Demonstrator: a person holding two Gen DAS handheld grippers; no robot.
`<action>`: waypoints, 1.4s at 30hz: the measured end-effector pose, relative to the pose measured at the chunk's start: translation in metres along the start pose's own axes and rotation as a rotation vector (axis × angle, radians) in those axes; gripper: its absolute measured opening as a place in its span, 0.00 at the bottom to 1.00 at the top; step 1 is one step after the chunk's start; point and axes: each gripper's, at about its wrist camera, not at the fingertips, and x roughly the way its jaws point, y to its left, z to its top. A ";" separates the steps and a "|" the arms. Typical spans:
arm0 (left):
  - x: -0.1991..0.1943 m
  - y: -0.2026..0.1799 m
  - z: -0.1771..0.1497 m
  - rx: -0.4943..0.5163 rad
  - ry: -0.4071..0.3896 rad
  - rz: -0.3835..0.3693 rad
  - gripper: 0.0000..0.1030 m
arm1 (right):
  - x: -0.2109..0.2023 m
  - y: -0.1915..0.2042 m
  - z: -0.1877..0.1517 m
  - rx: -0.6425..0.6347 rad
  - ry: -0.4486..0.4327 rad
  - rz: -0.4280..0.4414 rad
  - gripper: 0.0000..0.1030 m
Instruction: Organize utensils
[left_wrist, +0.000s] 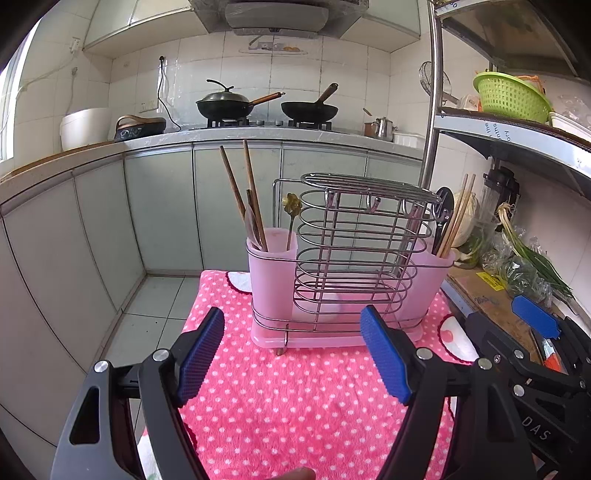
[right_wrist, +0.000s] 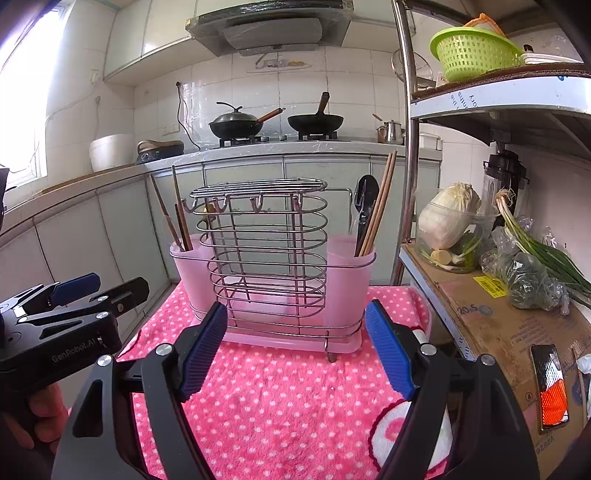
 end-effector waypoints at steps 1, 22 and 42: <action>0.000 0.000 0.000 0.001 0.000 -0.002 0.73 | 0.000 0.000 0.000 -0.001 -0.001 0.000 0.75; 0.000 -0.002 0.000 0.004 0.000 -0.007 0.71 | 0.002 0.001 -0.001 -0.010 0.002 -0.001 0.75; -0.002 -0.005 0.000 0.018 -0.007 -0.004 0.70 | 0.003 0.000 -0.001 -0.019 0.004 0.001 0.75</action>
